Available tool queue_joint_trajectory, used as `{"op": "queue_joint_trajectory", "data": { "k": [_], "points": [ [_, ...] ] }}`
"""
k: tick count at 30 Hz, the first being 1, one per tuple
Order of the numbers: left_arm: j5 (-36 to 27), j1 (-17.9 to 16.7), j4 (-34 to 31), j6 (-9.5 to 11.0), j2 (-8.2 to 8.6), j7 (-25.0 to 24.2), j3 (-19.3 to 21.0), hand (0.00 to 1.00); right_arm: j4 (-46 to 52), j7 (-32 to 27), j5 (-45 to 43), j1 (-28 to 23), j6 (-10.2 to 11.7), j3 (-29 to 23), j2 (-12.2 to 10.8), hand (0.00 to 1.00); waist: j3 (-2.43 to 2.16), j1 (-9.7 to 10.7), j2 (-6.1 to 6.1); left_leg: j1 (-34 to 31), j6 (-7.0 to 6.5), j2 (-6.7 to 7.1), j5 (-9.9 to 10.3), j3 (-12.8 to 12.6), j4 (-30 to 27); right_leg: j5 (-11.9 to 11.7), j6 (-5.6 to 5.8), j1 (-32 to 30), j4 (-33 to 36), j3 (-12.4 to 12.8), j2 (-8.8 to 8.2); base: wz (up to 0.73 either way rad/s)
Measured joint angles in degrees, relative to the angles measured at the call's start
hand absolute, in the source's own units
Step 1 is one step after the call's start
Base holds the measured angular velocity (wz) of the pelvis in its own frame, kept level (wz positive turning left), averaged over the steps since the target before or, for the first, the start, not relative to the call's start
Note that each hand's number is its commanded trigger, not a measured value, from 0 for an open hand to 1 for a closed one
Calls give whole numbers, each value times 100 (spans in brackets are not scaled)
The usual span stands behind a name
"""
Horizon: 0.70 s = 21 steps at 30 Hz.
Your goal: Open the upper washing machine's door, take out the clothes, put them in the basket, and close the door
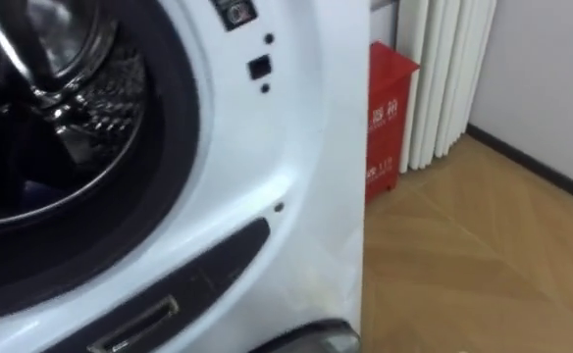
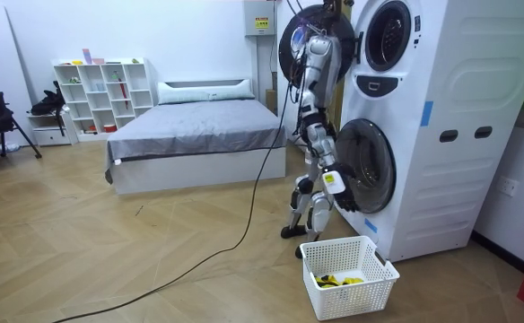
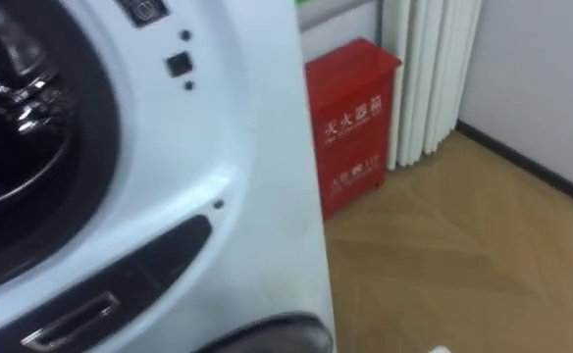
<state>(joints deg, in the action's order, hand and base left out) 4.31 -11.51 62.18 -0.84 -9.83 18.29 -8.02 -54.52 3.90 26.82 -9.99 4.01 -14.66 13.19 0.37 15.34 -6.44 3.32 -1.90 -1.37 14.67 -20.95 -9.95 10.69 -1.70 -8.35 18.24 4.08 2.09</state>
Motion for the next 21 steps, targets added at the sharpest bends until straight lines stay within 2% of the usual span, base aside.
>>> {"op": "queue_joint_trajectory", "data": {
  "k": [2, 4, 7, 8, 9, 10, 11, 13, 15, 17, 21],
  "points": [
    [33, -78, -140, 13, 15, 31, 201, 0, -645, -24, 127, -32, -56, -204, -25, 0, -34, -30, 205, 127, 3, 1, -6, 236, 38, 32, -10, 201, -111, -217, -38, 53],
    [31, -149, -248, 10, 14, 75, 288, 0, -912, -72, 309, -37, -121, -335, -85, 0, -68, -43, 341, 143, 8, 1, -12, 368, 38, 43, -19, 287, -172, -349, -64, 40],
    [50, -148, -292, -9, 46, 82, 364, 0, -1224, -166, 680, -83, -244, -465, -236, 0, -53, -138, 551, 213, 13, -1, -16, 550, 41, 44, -21, 520, -278, -548, -87, 32],
    [51, -159, -257, -11, 79, 76, 398, 0, -1336, -201, 761, -99, -307, -467, -286, 0, -42, -176, 585, 239, 13, -4, -16, 623, 45, 43, -22, 631, -364, -608, -91, 30],
    [59, -175, -248, -13, 103, 72, 447, 0, -1393, -210, 796, -100, -316, -475, -317, 0, -51, -181, 628, 252, 13, -2, -16, 669, 45, 43, -22, 677, -401, -631, -97, 35],
    [115, -178, -241, -18, 164, 69, 605, 0, -1483, -244, 795, -85, -338, -482, -394, 0, -34, -200, 676, 328, 13, -2, -16, 747, 55, 37, -20, 748, -492, -693, -101, 28],
    [152, -189, -208, -18, 223, 69, 774, 0, -1546, -257, 803, -71, -350, -481, -482, 0, -39, -302, 723, 360, 13, -2, -16, 777, 58, 34, -22, 812, -549, -736, -103, 21],
    [140, -173, -105, -19, 266, 70, 868, 0, -1675, -250, 795, 18, -405, -449, -572, 0, -38, -463, 757, 380, 13, 2, -15, 848, 58, 30, -19, 872, -609, -764, -106, 14],
    [140, -136, -11, -18, 278, 68, 899, 0, -1766, -246, 762, 158, -433, -377, -610, 0, -37, -529, 741, 359, 13, 6, -15, 931, 60, 0, -9, 931, -713, -868, -116, 23],
    [145, -133, 44, -15, 267, 29, 991, 0, -1829, -189, 570, 278, -432, -80, -609, 0, -40, -729, 744, 325, 13, 9, -15, 1019, 62, -15, -8, 964, -757, -902, -116, 14],
    [139, -126, 24, -21, 250, -7, 1012, 0, -1839, -177, -30, 476, -435, 497, -610, 0, -27, -971, 758, 334, 13, 4, -15, 1098, 57, -15, -9, 1057, -776, -952, -104, 12]
  ]
}}
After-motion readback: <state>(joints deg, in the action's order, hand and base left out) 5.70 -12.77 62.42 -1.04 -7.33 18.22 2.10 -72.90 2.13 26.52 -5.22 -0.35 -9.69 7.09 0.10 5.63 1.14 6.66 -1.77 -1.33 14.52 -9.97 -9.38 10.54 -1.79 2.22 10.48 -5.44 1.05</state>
